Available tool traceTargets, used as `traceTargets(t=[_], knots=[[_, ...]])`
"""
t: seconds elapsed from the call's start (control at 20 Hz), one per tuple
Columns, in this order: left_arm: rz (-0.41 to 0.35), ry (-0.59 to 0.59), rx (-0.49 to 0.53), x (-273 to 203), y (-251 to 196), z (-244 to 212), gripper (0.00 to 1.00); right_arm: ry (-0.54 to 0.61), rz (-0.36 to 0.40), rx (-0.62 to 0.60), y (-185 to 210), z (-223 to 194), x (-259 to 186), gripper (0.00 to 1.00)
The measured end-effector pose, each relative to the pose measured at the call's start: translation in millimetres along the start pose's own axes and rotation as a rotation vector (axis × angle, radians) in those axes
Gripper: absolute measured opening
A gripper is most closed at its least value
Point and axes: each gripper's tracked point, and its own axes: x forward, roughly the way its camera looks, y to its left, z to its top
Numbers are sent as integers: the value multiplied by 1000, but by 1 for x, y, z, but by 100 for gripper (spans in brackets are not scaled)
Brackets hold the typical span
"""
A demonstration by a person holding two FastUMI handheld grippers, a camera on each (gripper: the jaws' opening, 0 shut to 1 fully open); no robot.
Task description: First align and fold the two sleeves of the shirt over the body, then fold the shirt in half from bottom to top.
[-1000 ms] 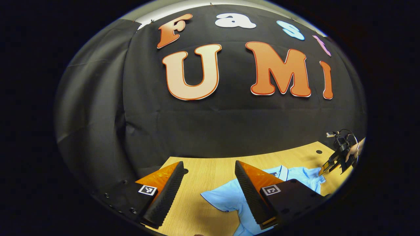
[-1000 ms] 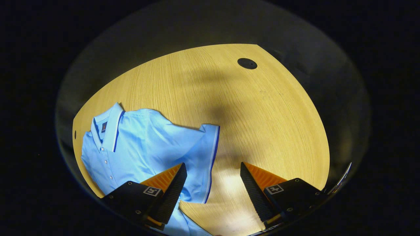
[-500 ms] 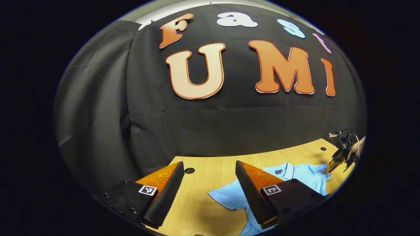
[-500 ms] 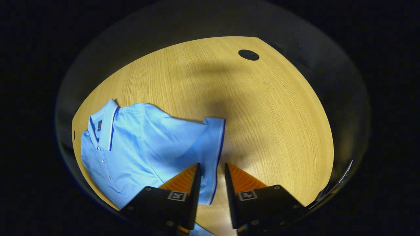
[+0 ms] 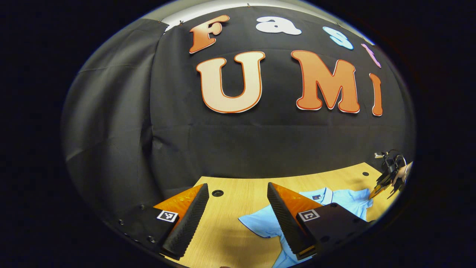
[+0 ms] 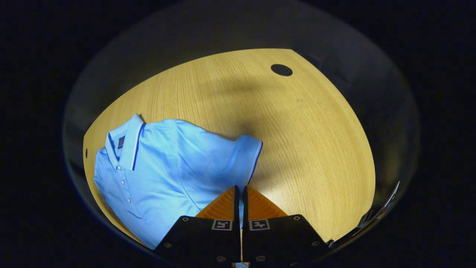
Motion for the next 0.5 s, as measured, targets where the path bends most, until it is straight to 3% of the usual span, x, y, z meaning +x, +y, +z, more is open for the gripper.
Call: traceTargets(t=[0.25,0.5], knots=[[26,7,-23,-1,26,-5,100,-95,20,-61,22,18,-40,2],[47,6,-19,-5,49,-3,100,-155,64,-154,74,25,-70,2]])
